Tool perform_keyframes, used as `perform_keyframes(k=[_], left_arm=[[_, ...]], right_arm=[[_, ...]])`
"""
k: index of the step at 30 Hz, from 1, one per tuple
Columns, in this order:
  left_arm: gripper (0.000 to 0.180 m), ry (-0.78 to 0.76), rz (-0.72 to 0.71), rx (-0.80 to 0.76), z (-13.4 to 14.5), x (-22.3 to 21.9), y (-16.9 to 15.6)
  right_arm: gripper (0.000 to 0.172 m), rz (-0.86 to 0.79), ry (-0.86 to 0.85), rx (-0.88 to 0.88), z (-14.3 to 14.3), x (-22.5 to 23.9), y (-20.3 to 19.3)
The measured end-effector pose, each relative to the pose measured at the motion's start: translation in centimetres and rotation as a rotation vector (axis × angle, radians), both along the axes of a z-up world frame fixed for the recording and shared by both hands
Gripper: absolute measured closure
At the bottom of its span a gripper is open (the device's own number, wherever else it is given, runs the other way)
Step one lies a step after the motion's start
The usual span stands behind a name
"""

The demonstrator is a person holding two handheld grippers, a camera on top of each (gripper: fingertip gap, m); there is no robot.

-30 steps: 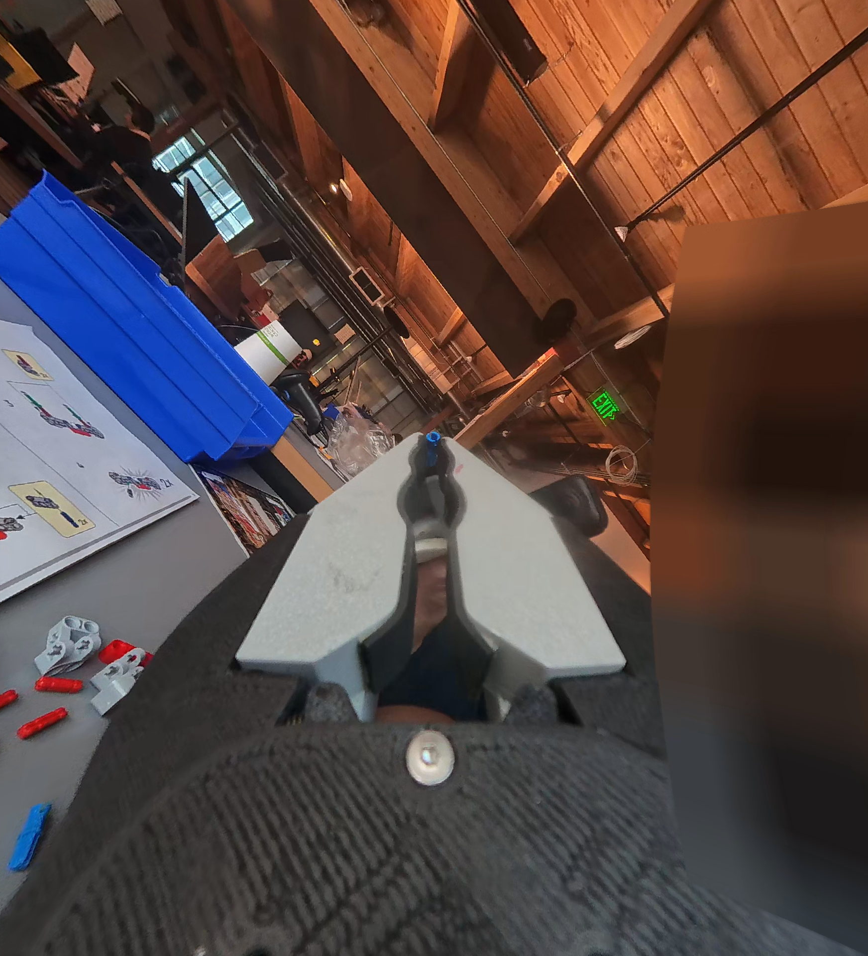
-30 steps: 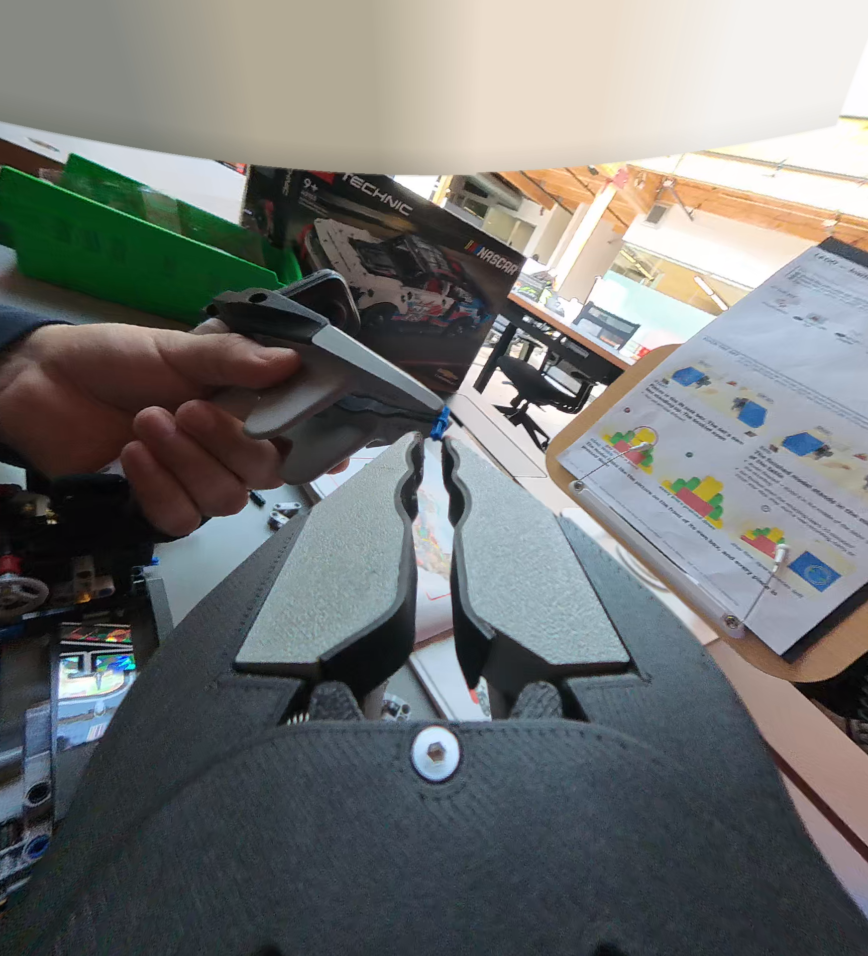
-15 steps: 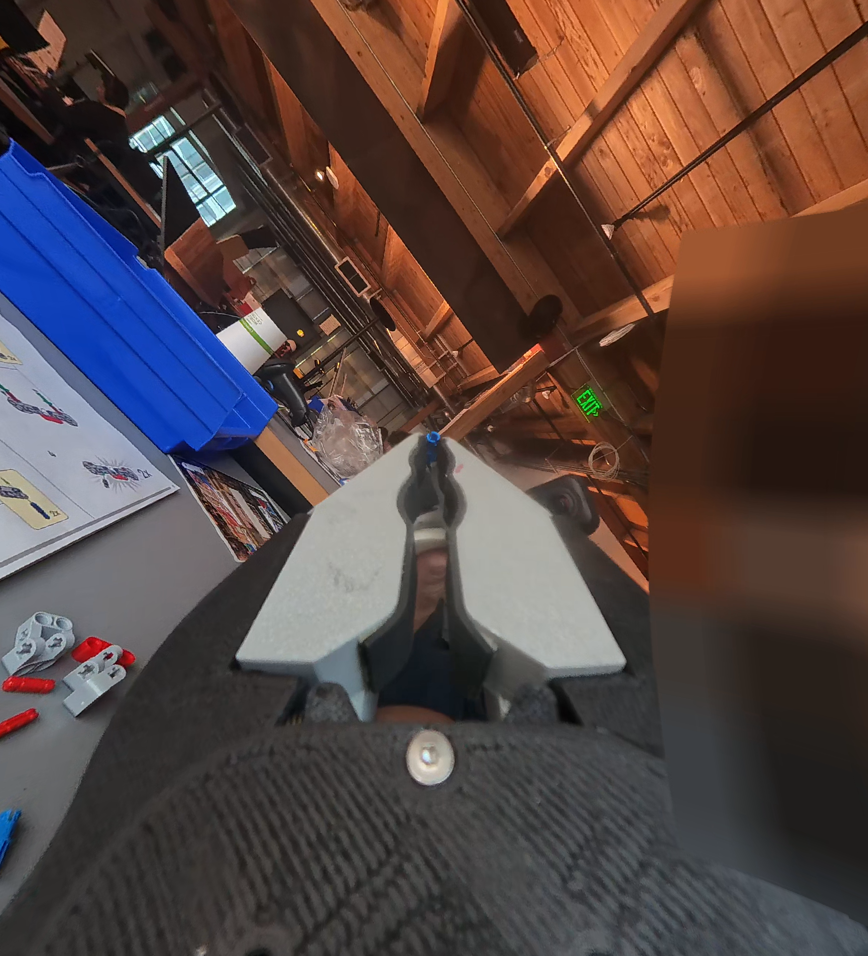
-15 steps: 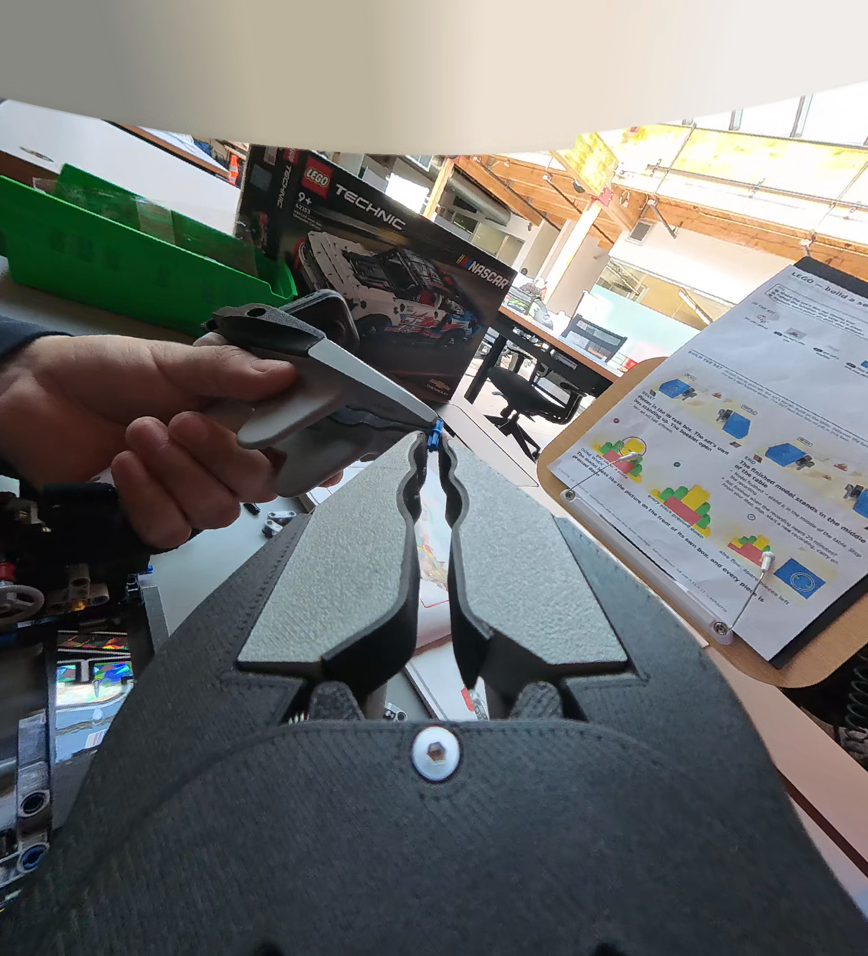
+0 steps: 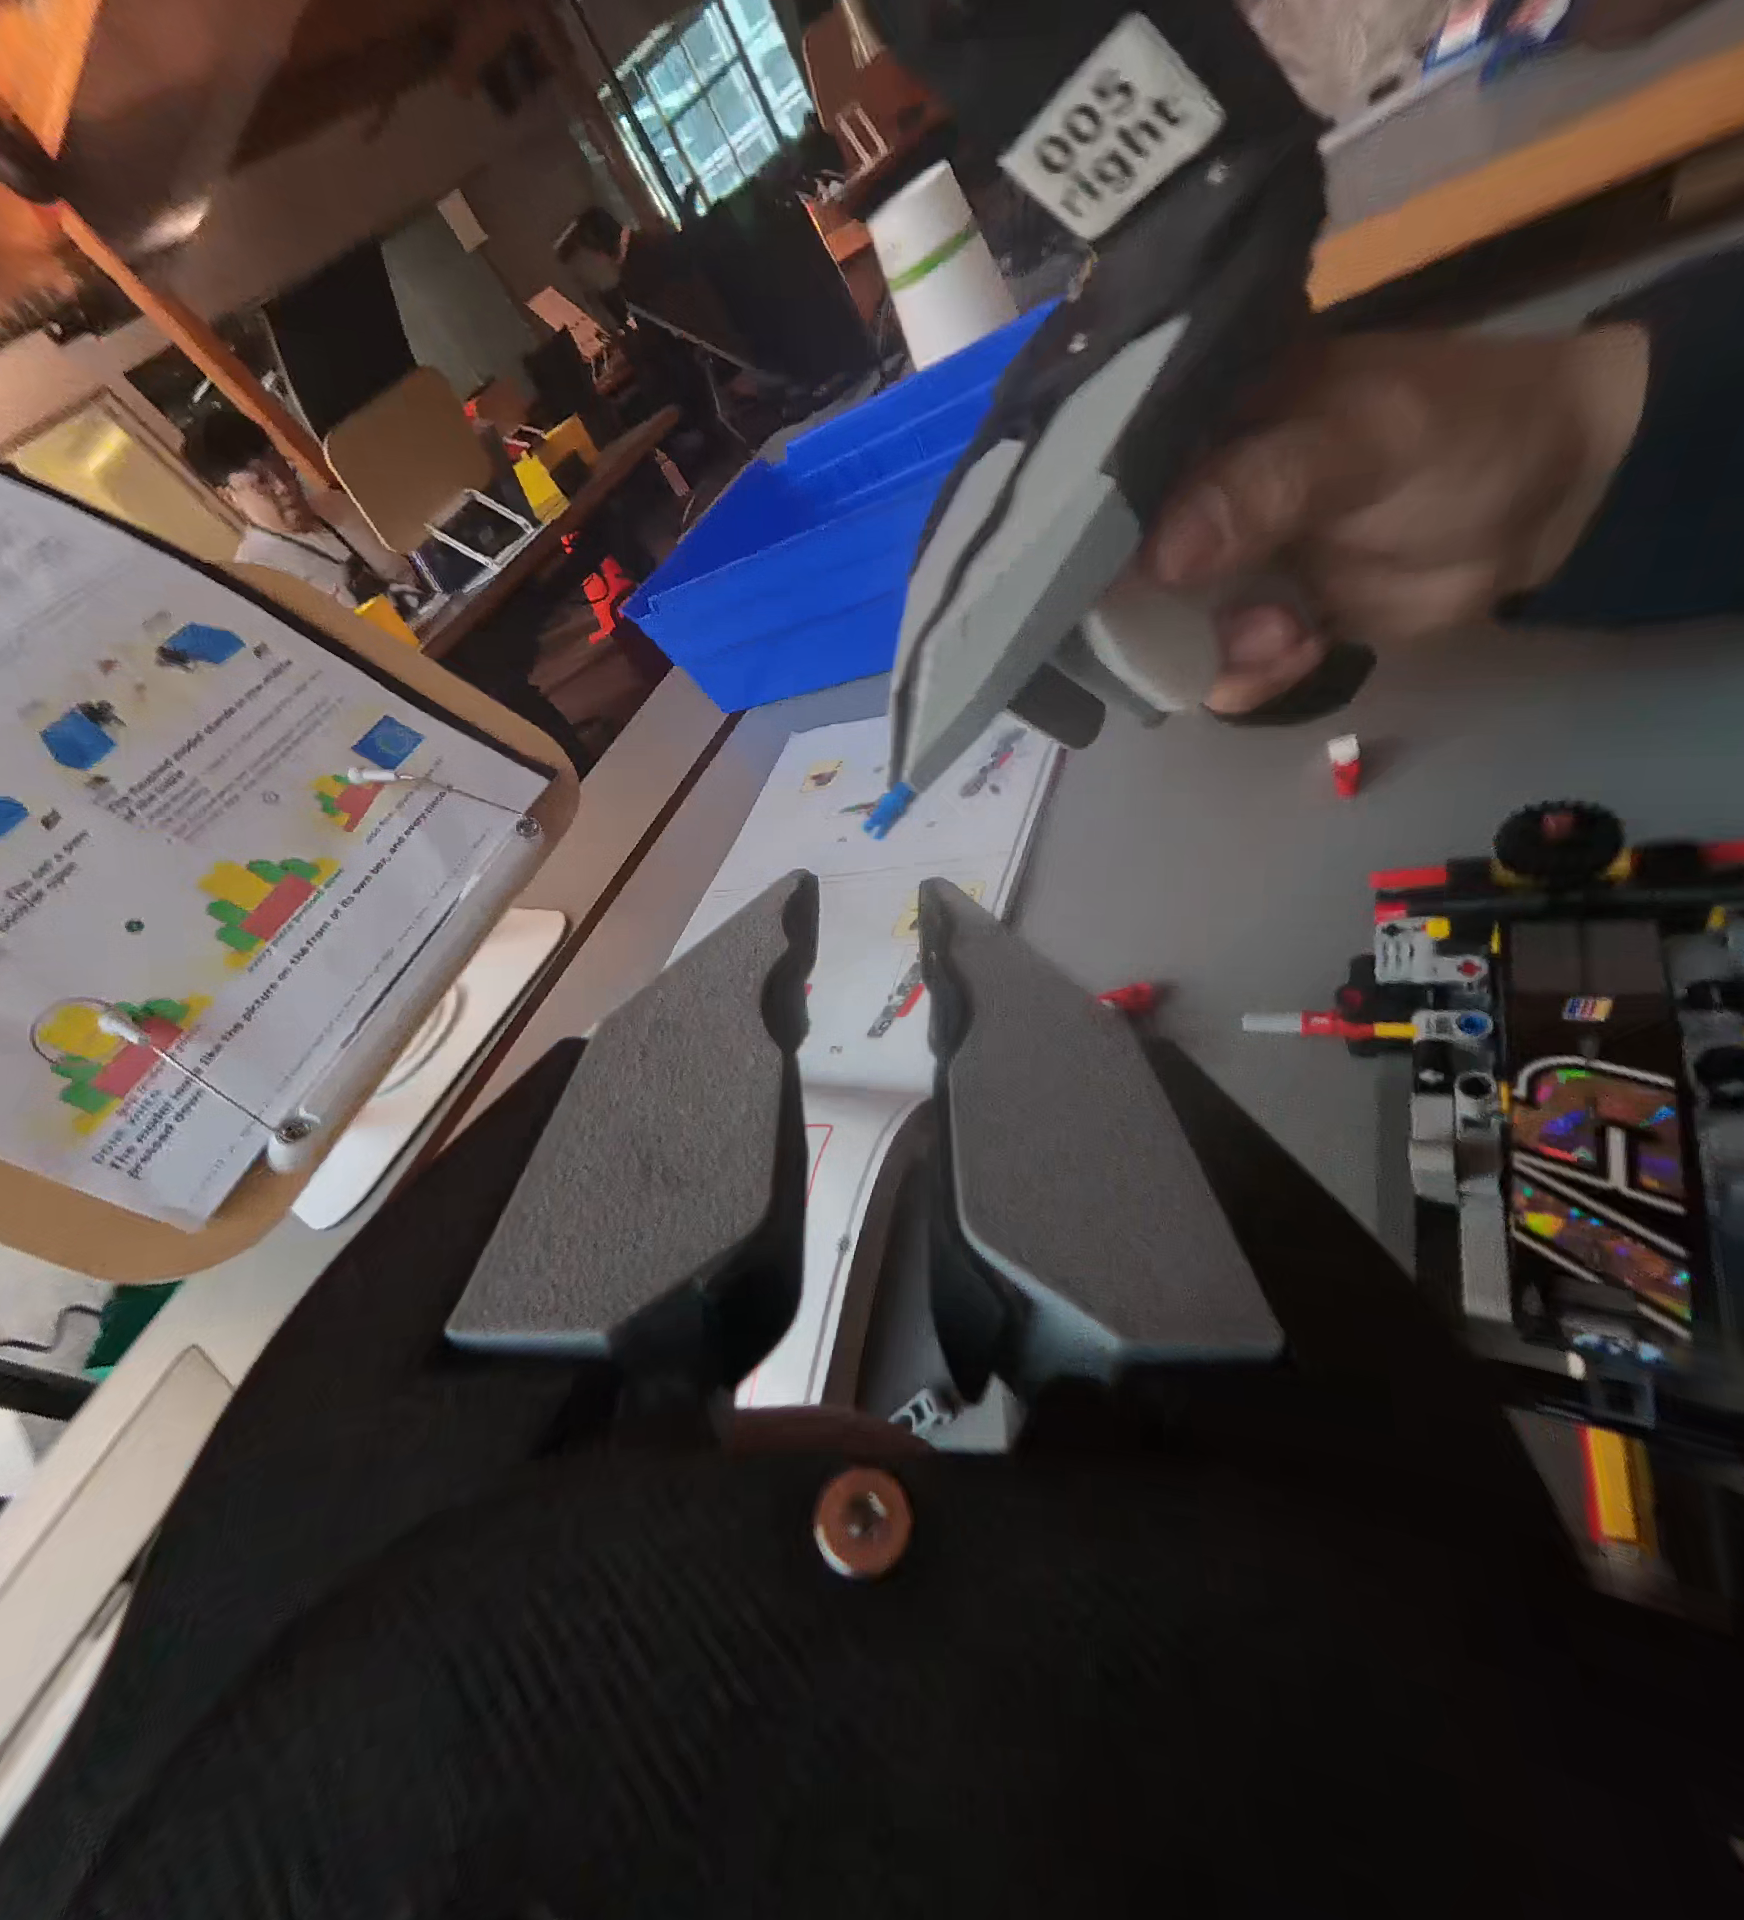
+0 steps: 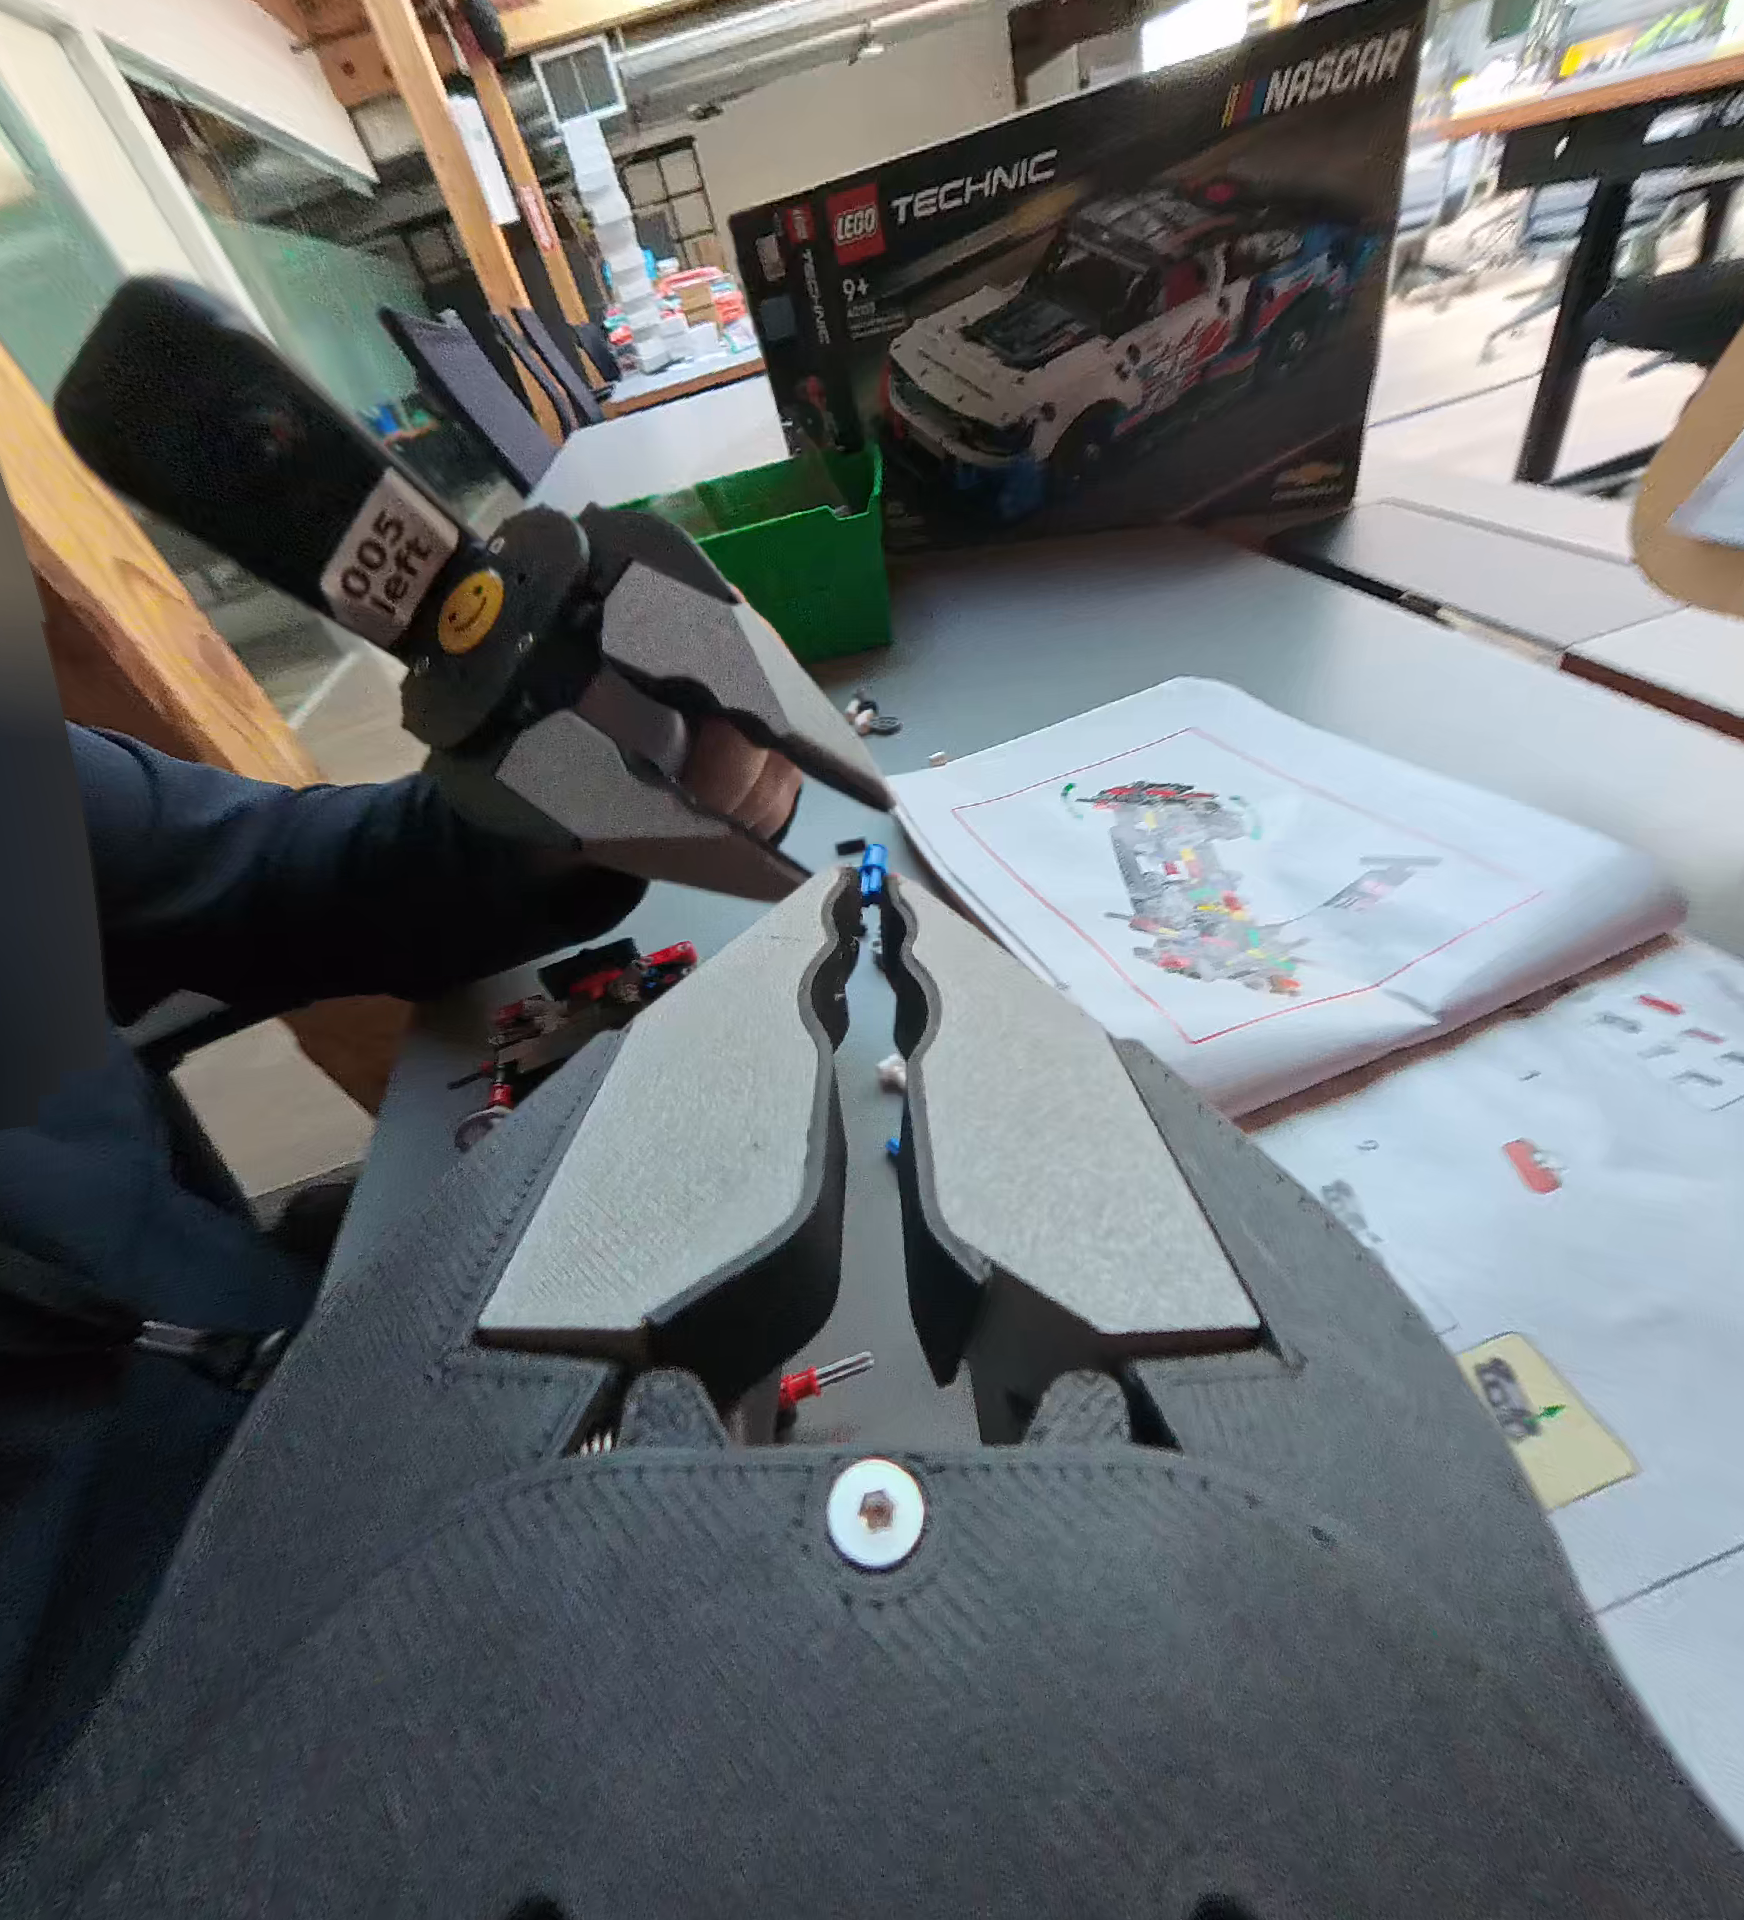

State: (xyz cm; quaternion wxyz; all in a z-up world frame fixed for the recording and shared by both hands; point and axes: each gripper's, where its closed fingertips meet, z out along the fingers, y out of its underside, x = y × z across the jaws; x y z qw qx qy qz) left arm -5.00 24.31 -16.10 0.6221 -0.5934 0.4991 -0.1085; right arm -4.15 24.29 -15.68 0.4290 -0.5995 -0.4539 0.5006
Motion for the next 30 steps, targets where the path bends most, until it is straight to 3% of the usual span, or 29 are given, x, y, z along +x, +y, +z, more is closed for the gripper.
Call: perform_keyframes(k=[4, 14, 26, 30], left_arm=[[0.162, 0.107, 0.0, 0.052, -1.4, 0.9, -0.4], [0.179, 0.232, 0.006, 0.169, -2.0, 2.0, -1.0], [0.179, 0.277, 0.041, 0.184, -2.5, 1.8, -0.7], [0.179, 0.194, 0.023, 0.092, -2.0, 1.8, -0.8]], right_arm=[[0.171, 0.058, -0.03, -0.109, -1.1, -0.1, -0.3], [0.171, 0.125, -0.122, -0.109, -2.4, -0.1, -1.2], [0.171, 0.124, -0.128, -0.122, -2.6, 0.1, -1.1], [0.171, 0.111, -0.099, -0.061, -1.9, 0.1, -1.1]])
